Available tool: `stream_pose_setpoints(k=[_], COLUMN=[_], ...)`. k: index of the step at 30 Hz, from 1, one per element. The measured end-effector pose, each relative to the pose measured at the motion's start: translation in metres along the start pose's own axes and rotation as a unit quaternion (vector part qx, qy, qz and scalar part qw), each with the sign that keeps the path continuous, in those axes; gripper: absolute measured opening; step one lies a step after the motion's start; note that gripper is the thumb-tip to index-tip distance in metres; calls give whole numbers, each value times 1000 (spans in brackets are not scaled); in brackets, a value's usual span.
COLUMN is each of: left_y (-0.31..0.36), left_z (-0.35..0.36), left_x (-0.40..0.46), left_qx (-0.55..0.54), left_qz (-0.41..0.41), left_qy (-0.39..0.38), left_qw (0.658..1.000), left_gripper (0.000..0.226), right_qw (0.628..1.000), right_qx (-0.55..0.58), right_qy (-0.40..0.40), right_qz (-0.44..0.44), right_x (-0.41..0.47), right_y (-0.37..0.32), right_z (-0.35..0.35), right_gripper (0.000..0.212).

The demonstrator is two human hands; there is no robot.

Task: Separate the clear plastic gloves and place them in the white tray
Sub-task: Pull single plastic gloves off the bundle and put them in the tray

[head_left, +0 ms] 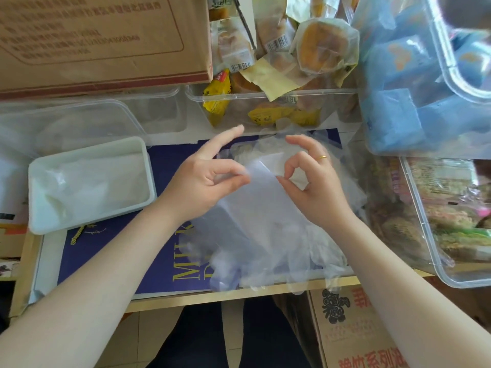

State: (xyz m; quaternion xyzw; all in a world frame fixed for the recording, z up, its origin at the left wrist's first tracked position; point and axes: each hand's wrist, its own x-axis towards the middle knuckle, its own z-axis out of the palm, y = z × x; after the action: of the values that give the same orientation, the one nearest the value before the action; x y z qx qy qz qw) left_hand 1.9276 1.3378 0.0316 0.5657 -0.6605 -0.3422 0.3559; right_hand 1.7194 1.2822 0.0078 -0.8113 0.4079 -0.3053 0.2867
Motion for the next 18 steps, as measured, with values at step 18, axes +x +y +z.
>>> stream_pose_setpoints(k=[18], left_y=[2], left_z=[-18], left_x=[-35], left_qx=[-15], left_qz=[-4], left_qy=[31], left_qw=[999], left_gripper=[21], right_qw=[979], right_qx=[90], right_qy=[-159], right_qz=[88], right_x=[49], right_y=[-61], right_z=[-11], right_gripper=[4])
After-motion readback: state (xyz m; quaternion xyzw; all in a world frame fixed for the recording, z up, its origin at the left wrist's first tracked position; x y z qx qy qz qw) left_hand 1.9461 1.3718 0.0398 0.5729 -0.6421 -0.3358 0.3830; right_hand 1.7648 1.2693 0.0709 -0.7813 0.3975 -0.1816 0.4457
